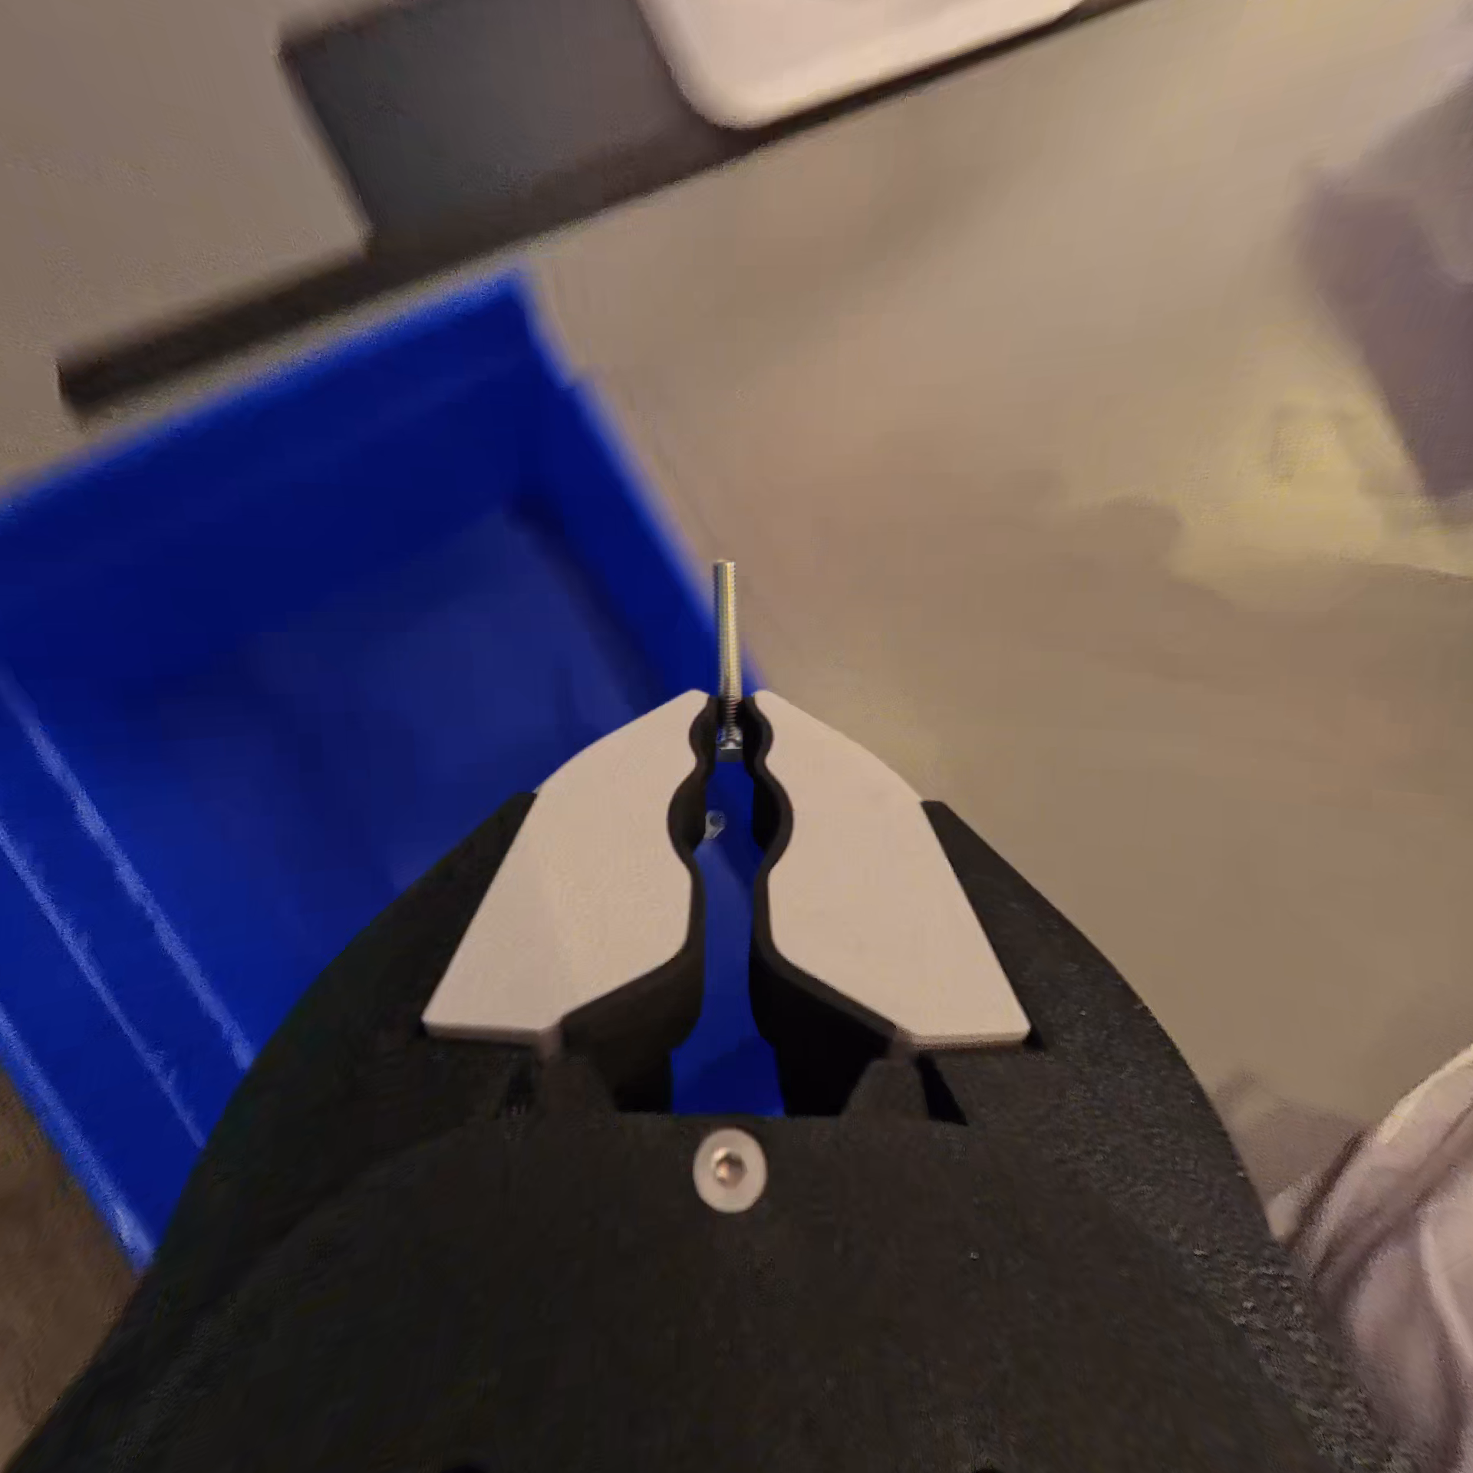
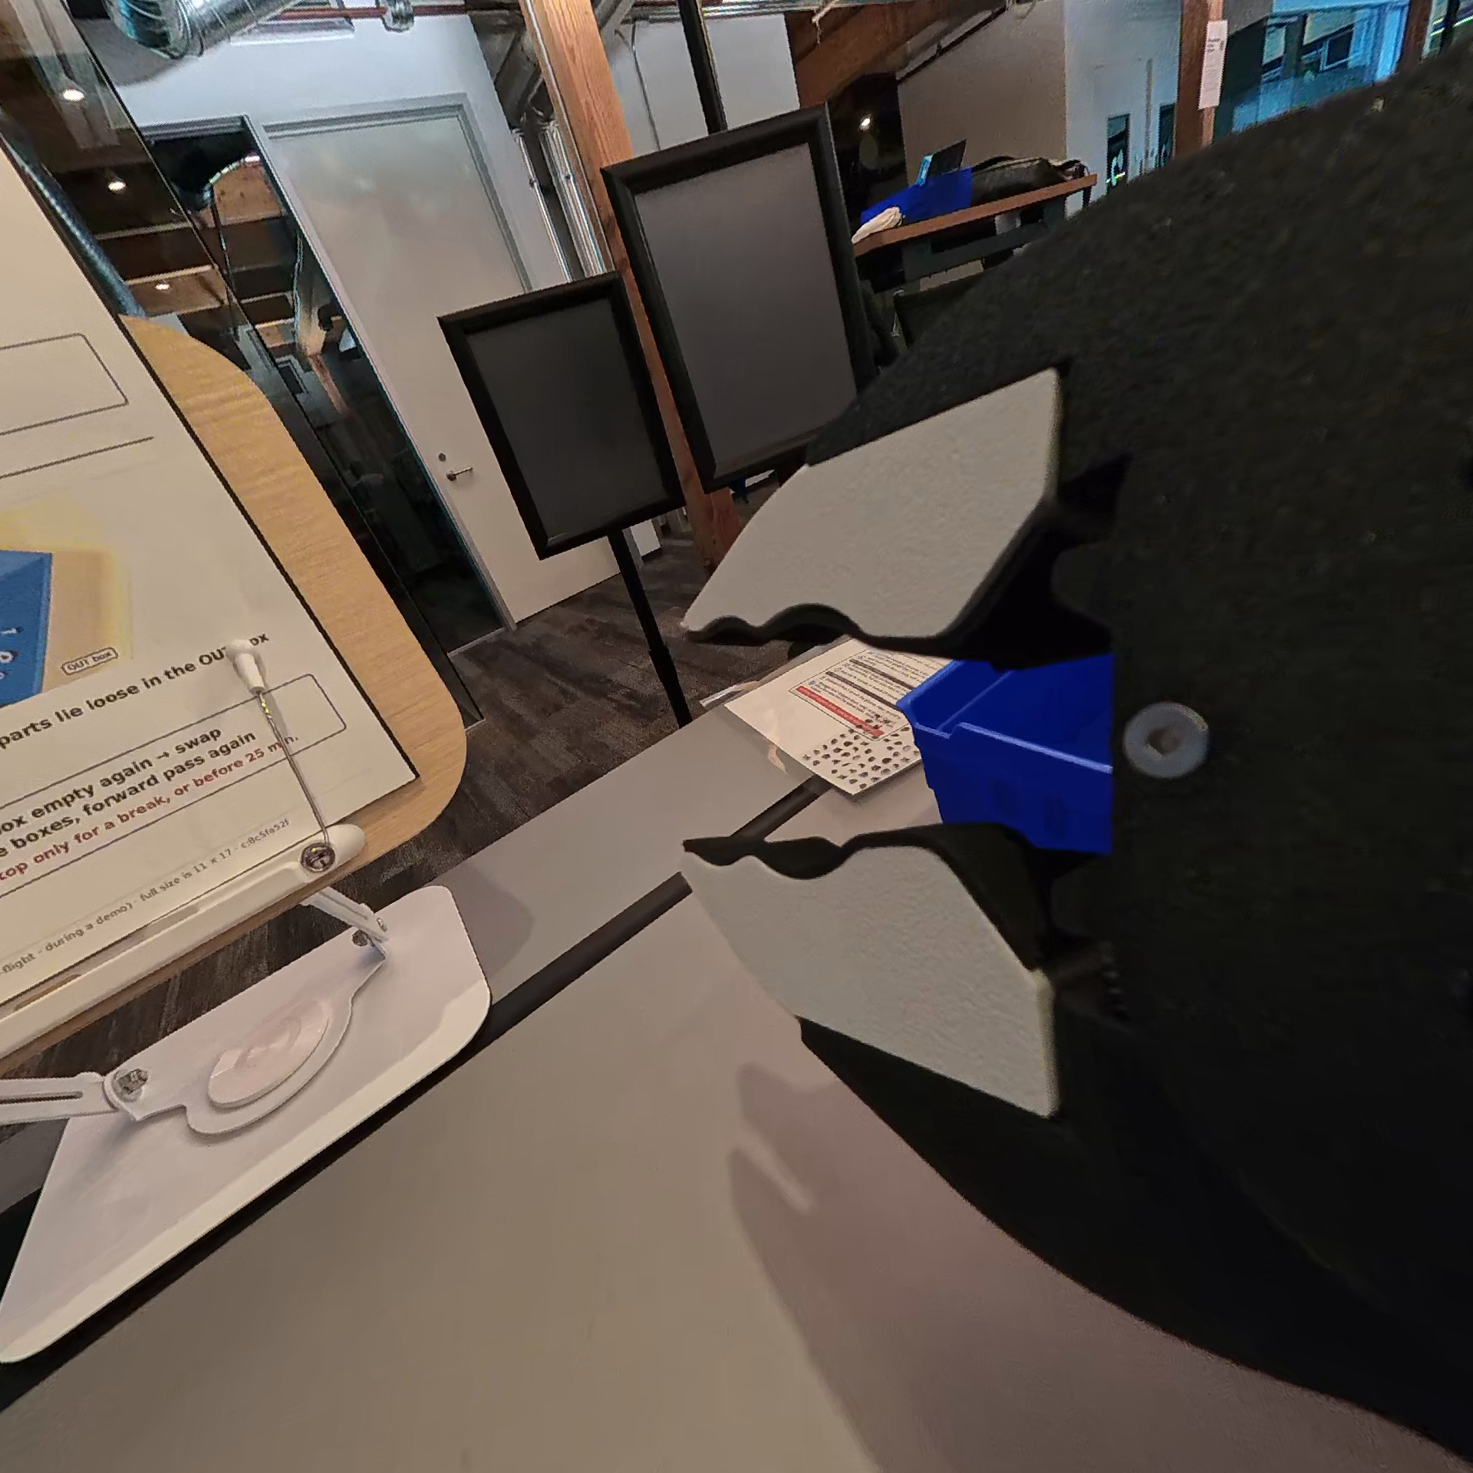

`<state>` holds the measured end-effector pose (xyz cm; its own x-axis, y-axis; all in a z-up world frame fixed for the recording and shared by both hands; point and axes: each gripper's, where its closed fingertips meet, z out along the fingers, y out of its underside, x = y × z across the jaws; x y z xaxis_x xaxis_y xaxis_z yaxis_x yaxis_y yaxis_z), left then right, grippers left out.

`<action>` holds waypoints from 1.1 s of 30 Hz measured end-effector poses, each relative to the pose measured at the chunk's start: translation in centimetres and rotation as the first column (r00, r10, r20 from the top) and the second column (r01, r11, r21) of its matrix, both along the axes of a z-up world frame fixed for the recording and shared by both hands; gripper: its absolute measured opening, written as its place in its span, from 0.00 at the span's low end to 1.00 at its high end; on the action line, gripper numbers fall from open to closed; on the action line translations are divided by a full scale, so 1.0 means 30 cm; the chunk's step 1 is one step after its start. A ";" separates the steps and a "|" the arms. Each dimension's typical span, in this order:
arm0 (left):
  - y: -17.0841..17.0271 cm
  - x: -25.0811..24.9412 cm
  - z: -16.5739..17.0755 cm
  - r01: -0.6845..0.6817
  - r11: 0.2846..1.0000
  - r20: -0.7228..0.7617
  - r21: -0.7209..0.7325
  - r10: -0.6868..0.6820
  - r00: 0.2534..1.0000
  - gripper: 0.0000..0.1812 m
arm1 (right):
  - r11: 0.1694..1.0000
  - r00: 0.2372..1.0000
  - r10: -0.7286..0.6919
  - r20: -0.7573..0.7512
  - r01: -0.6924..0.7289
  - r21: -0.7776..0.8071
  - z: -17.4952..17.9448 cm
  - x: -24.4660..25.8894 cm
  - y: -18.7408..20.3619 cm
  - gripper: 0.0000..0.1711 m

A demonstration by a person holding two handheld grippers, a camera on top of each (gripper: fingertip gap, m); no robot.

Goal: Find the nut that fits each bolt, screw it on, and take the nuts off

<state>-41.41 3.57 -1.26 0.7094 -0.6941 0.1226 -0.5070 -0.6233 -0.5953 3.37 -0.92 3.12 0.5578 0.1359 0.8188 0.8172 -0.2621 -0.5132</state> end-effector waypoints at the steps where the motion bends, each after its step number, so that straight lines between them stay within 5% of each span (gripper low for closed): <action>1: -0.040 0.080 0.054 0.083 0.995 0.032 0.058 -0.085 0.996 0.03 | 1.000 1.000 -0.002 0.002 0.002 0.001 0.001 0.002 0.000 0.26; 4: -0.205 0.342 0.091 0.363 0.926 0.062 0.099 -0.370 0.927 0.03 | 1.000 1.000 -0.007 0.002 0.007 0.006 0.009 0.009 -0.003 0.26; 9: -0.285 0.565 -0.220 0.573 0.817 -0.252 -0.061 -0.569 0.783 0.03 | 1.000 1.000 -0.003 -0.012 0.003 0.007 0.018 0.012 -0.011 0.26; 12: -0.308 0.603 -0.358 0.599 0.783 -0.309 -0.165 -0.618 0.723 0.03 | 1.000 1.000 0.011 -0.014 -0.011 0.009 0.024 0.005 -0.012 0.26; 17: -0.317 0.612 -0.440 0.599 0.767 -0.320 -0.231 -0.641 0.698 0.03 | 1.000 1.000 0.014 -0.008 -0.014 -0.008 0.008 0.001 -0.007 0.27; 29: -0.317 0.639 -0.480 0.582 0.781 -0.335 -0.226 -0.623 0.707 0.05 | 0.999 1.000 0.017 0.010 -0.016 -0.033 -0.018 -0.007 0.000 0.27; 33: -0.300 0.632 -0.383 0.597 0.789 -0.309 -0.143 -0.609 0.731 0.12 | 0.999 1.000 0.020 0.006 -0.020 -0.027 -0.012 -0.009 -0.002 0.27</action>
